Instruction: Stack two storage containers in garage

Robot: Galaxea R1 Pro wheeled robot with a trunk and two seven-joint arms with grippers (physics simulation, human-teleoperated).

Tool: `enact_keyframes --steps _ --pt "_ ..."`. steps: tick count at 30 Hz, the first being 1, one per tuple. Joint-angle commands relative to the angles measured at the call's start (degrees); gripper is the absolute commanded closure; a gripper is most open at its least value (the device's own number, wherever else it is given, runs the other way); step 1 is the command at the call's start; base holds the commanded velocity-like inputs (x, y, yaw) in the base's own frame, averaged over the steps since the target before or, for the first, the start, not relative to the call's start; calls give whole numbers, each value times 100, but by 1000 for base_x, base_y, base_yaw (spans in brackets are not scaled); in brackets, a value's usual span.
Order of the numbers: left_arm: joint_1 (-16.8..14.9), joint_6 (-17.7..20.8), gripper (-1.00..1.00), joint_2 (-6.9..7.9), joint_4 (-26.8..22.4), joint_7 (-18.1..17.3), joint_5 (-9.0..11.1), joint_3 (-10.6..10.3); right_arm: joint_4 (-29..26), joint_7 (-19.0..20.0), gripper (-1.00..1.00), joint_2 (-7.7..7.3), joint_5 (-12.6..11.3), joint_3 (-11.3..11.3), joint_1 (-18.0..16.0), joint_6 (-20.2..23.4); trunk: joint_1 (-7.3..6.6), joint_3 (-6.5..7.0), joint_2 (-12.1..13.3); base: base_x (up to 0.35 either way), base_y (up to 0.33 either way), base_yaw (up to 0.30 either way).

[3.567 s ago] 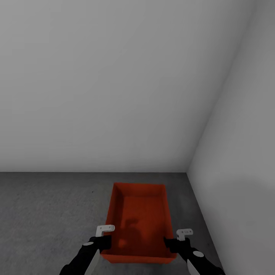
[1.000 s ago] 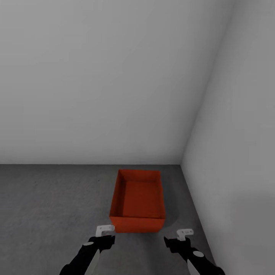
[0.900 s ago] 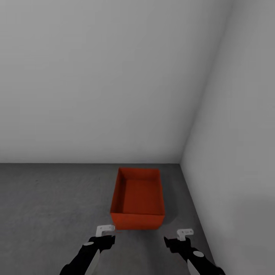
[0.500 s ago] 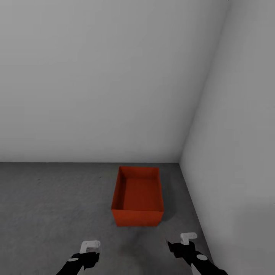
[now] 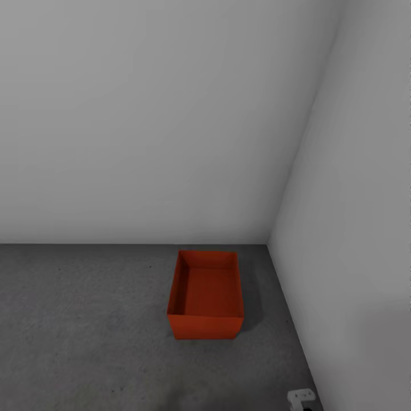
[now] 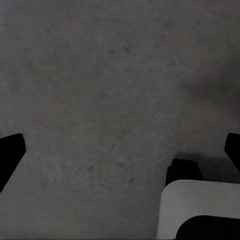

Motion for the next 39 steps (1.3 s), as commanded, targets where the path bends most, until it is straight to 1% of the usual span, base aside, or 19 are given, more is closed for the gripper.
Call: enact_keyframes --steps 1,2,4,6,7,9,13,15,20,23,33,39 --pt "23 -131 -100 36 61 -4 22 1 45 -12 -100 -13 62 -11 52 -172 -22 14 38 0 0 0" --pt "80 -193 -100 77 82 -11 25 -1 60 -57 -100 -22 70 -12 115 -340 -44 32 78 0 0 0" --pt "150 -240 -100 110 96 -39 26 -2 69 -127 -100 -31 75 -11 176 -505 -88 68 158 0 0 0" --pt "252 -335 -100 151 110 -173 24 0 80 -287 -100 -40 79 -10 263 -713 -132 104 239 0 0 0" --pt "301 -445 -100 173 116 -307 22 0 83 -356 -100 -43 77 -14 299 -785 -154 122 279 0 0 0" --pt "380 -591 -100 188 118 -403 21 0 85 -392 -100 -44 76 -12 319 -818 -198 158 359 0 0 0" --pt "574 -1194 -100 241 121 -486 21 -4 84 -423 -100 -41 75 -16 336 -833 -286 229 519 0 0 0" --pt "637 -1386 -100 250 121 -496 21 -6 85 -427 -100 -30 70 -17 338 -829 -330 265 600 0 0 0" --pt "690 -1469 -100 272 121 -497 21 -1 90 -427 -100 -17 57 -24 339 -820 -440 355 800 0 0 0" --pt "702 -1452 -100 237 121 -466 21 -1 151 -425 -100 13 51 -26 339 -818 -506 409 920 0 0 0" --pt "705 -1419 -100 182 113 -459 21 0 183 -425 -100 24 49 -34 339 -817 -725 589 1322 0 0 0" --pt "705 -1417 -100 173 112 -459 21 -3 183 -425 -100 24 49 -35 339 -817 -725 589 1322 0 0 0"
